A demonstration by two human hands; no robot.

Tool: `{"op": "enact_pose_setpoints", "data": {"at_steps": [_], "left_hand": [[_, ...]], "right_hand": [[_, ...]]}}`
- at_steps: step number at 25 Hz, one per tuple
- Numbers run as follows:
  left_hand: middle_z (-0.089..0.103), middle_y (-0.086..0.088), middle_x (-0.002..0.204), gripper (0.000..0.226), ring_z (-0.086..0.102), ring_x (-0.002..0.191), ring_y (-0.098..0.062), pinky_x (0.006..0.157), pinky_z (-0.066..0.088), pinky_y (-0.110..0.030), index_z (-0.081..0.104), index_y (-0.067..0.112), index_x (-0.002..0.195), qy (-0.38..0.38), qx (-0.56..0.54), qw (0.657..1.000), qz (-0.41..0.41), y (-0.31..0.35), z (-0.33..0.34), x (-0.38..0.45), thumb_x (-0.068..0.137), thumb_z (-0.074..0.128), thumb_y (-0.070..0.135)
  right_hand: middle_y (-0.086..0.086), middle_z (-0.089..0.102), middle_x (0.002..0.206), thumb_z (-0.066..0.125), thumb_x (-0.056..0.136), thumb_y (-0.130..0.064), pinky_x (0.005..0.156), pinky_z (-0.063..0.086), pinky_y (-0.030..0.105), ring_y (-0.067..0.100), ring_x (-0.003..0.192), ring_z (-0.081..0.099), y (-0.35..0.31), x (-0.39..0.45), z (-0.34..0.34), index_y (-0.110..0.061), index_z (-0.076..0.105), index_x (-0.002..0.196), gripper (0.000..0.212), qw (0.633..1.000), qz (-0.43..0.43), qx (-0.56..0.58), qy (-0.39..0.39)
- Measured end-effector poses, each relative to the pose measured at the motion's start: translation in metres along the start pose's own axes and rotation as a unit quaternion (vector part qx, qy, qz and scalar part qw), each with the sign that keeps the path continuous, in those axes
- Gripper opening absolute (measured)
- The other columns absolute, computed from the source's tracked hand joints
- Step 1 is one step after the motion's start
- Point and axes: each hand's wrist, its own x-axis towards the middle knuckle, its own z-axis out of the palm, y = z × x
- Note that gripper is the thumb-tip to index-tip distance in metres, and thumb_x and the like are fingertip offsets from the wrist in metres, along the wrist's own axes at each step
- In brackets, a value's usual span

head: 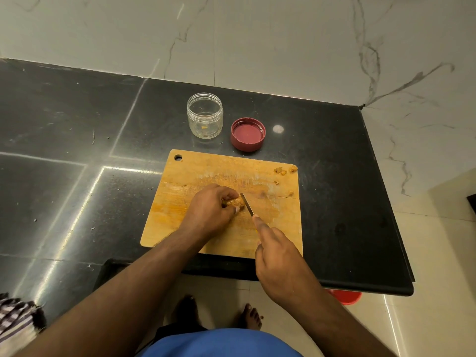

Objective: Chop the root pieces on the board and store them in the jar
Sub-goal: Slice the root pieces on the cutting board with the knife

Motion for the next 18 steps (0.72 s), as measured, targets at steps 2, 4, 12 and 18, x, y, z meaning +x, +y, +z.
{"op": "enact_pose_setpoints", "data": {"at_steps": [2,4,12,18], "left_hand": [[0.064,0.004,0.118,0.035,0.057,0.097,-0.009,0.081,0.044,-0.022,0.069,0.024,0.125,-0.004,-0.001,1.000,0.000,0.000,-0.001,0.001,0.090,0.073,0.025],[0.065,0.004,0.120,0.035,0.055,0.098,-0.008,0.083,0.043,-0.023,0.069,0.024,0.125,-0.010,0.002,1.000,0.002,0.000,-0.001,0.002,0.090,0.073,0.024],[0.067,0.003,0.124,0.037,0.059,0.107,-0.012,0.090,0.047,-0.026,0.069,0.025,0.126,-0.005,0.012,1.000,0.002,-0.003,0.000,0.003,0.090,0.073,0.029],[0.066,0.003,0.122,0.036,0.060,0.103,-0.011,0.087,0.050,-0.026,0.069,0.024,0.125,-0.010,0.005,1.000,0.001,-0.005,-0.001,0.004,0.090,0.073,0.032]], "right_hand": [[-0.006,0.047,0.129,0.034,0.104,-0.022,0.088,0.048,0.027,0.009,0.107,0.050,0.002,0.002,-0.003,-0.032,0.017,0.155,0.054,1.000,-0.004,-0.004,-0.008],[-0.006,0.047,0.131,0.034,0.104,-0.022,0.090,0.047,0.027,0.008,0.109,0.048,0.003,0.006,-0.007,-0.031,0.018,0.154,0.054,1.000,-0.004,-0.006,-0.018],[-0.003,0.048,0.133,0.034,0.103,-0.022,0.093,0.047,0.027,0.008,0.109,0.049,0.001,0.008,-0.002,-0.030,0.019,0.154,0.053,1.000,0.007,0.008,-0.021],[-0.014,0.046,0.116,0.036,0.104,-0.023,0.076,0.045,0.015,0.003,0.098,0.050,0.005,-0.024,0.000,-0.033,0.016,0.155,0.055,1.000,0.025,0.015,-0.010]]}}
